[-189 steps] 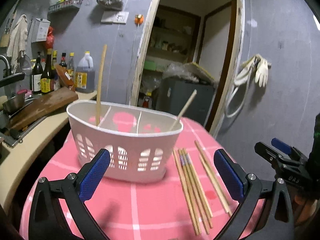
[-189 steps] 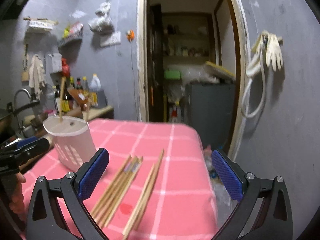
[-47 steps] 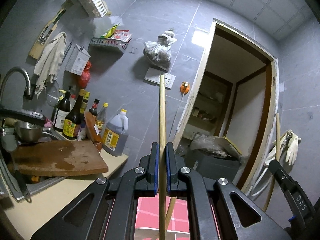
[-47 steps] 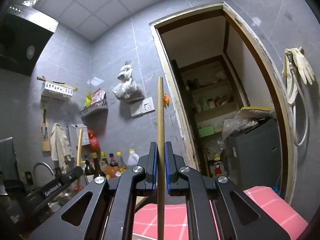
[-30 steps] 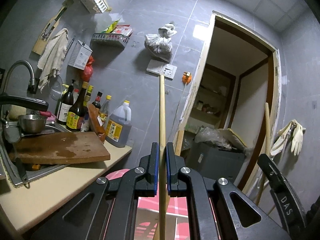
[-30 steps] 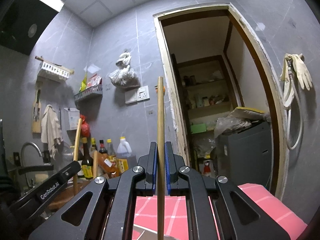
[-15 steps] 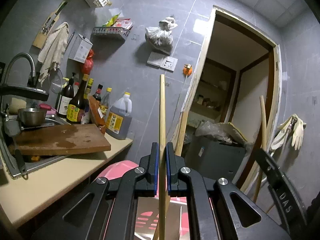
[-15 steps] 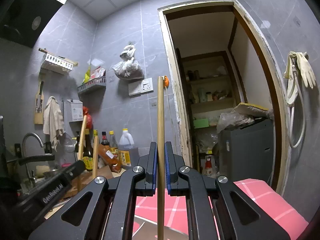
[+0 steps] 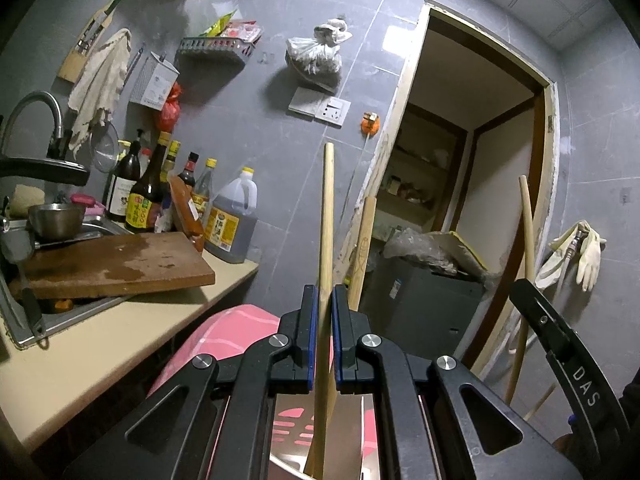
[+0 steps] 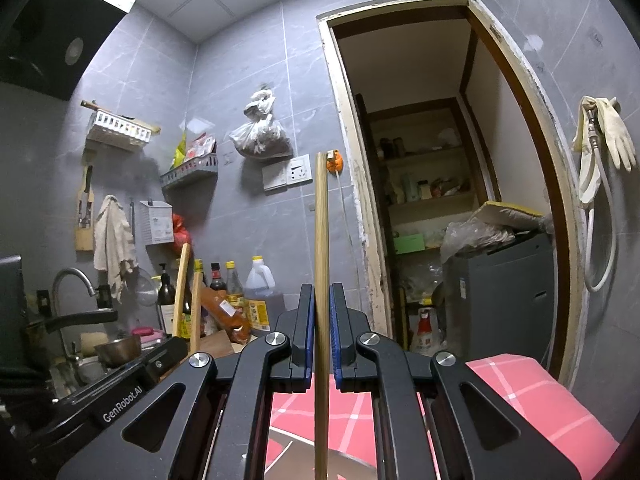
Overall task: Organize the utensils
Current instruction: 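Lower the left tool's chopstick into the white holder while the right tool lowers its chopstick in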
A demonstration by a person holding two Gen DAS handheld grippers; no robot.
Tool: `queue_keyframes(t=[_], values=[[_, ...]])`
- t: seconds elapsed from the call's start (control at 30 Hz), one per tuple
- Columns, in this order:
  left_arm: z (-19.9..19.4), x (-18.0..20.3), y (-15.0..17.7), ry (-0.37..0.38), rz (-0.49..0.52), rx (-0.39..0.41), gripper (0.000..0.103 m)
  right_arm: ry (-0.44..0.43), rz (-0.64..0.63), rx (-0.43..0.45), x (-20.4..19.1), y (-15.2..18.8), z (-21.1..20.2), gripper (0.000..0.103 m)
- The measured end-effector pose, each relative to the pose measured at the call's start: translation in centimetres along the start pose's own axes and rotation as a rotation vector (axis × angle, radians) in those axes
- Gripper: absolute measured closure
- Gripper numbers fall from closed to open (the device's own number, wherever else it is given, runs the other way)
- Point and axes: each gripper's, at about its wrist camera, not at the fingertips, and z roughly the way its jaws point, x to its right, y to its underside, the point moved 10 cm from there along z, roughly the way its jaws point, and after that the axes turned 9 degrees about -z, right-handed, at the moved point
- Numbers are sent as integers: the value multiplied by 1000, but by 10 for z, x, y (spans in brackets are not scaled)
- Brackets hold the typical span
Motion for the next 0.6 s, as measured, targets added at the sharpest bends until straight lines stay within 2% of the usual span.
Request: queue_keyframes(t=[0.4, 0.6], values=[[-4, 8, 15, 44, 21, -81, 98, -54, 14, -30, 3, 4, -4, 96], [-13, 14, 15, 76, 20, -109, 95, -67, 10, -50, 5, 2, -8, 90]])
